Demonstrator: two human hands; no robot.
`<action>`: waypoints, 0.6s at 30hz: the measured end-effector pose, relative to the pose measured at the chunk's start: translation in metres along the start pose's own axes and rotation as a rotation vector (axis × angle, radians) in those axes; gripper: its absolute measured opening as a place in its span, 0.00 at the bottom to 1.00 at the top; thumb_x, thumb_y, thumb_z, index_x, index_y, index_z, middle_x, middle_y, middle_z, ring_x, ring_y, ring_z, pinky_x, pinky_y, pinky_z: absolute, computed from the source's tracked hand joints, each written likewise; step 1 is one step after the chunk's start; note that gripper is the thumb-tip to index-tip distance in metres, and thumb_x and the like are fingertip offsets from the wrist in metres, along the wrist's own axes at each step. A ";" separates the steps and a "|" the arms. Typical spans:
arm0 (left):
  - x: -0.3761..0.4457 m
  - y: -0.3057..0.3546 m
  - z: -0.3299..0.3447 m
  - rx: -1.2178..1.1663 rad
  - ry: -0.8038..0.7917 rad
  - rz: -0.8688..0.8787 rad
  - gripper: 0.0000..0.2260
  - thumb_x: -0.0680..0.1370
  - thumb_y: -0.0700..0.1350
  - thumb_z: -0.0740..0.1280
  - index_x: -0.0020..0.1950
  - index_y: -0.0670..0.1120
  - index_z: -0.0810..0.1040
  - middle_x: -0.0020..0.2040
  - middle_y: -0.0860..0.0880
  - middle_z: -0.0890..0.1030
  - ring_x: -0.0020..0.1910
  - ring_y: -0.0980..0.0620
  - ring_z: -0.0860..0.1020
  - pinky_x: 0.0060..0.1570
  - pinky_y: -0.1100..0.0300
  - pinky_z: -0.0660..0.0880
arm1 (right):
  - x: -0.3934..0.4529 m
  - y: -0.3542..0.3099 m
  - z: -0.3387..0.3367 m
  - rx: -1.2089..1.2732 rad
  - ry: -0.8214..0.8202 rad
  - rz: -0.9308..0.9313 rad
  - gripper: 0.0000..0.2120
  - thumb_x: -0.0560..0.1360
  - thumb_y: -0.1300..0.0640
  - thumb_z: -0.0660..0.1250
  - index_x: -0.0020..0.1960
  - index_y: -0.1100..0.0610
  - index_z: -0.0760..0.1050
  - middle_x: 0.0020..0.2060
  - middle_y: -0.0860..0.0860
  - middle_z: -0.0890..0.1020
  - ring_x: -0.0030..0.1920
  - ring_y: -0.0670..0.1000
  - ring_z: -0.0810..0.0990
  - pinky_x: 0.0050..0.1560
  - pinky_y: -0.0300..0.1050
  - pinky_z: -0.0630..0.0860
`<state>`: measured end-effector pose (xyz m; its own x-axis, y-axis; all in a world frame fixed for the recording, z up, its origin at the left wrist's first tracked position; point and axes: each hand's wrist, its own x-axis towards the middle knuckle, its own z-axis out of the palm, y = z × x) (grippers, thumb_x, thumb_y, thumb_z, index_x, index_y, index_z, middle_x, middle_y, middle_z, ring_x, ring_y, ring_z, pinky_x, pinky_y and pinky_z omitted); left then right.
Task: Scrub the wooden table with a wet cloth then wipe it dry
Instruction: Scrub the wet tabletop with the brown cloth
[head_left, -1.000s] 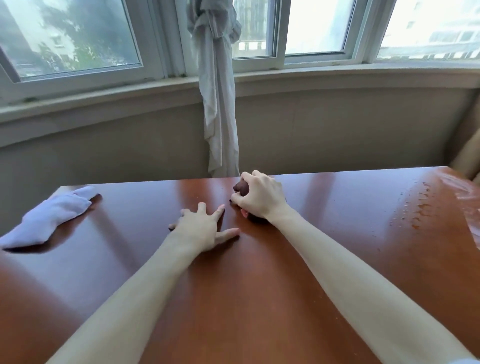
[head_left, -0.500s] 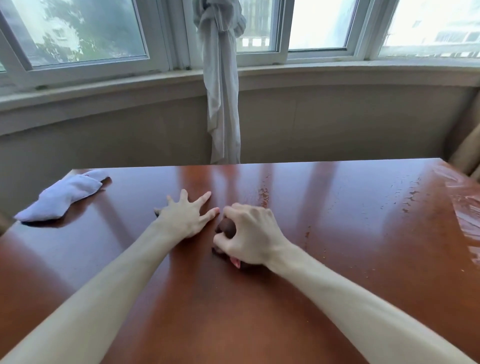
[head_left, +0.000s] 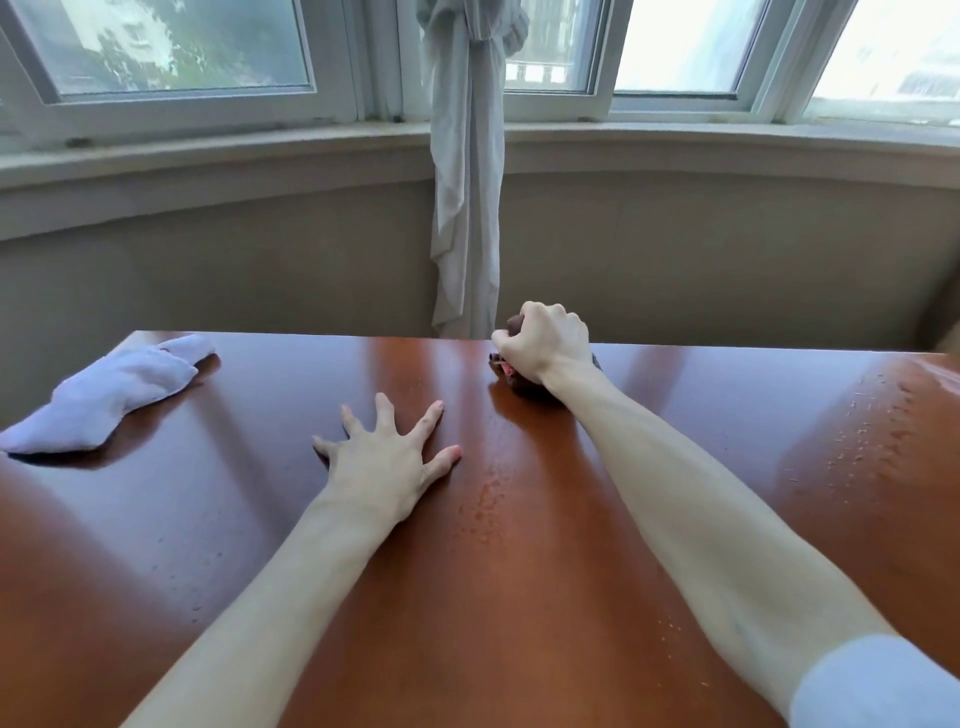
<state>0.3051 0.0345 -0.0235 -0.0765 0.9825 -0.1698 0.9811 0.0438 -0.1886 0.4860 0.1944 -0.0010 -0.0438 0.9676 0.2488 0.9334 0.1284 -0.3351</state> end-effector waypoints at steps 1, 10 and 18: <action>-0.001 0.000 -0.001 -0.003 -0.007 -0.004 0.29 0.81 0.67 0.44 0.80 0.65 0.36 0.80 0.40 0.47 0.76 0.26 0.53 0.63 0.30 0.67 | -0.004 0.000 0.000 -0.006 0.011 -0.012 0.18 0.71 0.42 0.63 0.49 0.54 0.79 0.46 0.55 0.84 0.46 0.63 0.80 0.49 0.50 0.76; -0.005 0.001 -0.009 -0.083 -0.032 -0.024 0.29 0.81 0.68 0.45 0.79 0.67 0.39 0.80 0.42 0.50 0.76 0.29 0.55 0.64 0.31 0.66 | -0.109 -0.005 -0.028 -0.003 -0.030 -0.113 0.14 0.72 0.41 0.64 0.42 0.52 0.72 0.40 0.50 0.80 0.42 0.58 0.77 0.43 0.48 0.65; -0.009 0.000 -0.010 -0.096 -0.040 -0.014 0.29 0.80 0.69 0.44 0.80 0.67 0.40 0.79 0.41 0.53 0.75 0.28 0.56 0.63 0.30 0.65 | -0.233 -0.005 -0.063 0.067 -0.095 -0.348 0.16 0.69 0.39 0.65 0.35 0.46 0.60 0.34 0.43 0.70 0.36 0.49 0.70 0.39 0.47 0.71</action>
<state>0.3078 0.0273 -0.0123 -0.0956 0.9738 -0.2064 0.9923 0.0768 -0.0977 0.5142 -0.0455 -0.0003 -0.3902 0.8792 0.2735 0.8318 0.4640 -0.3048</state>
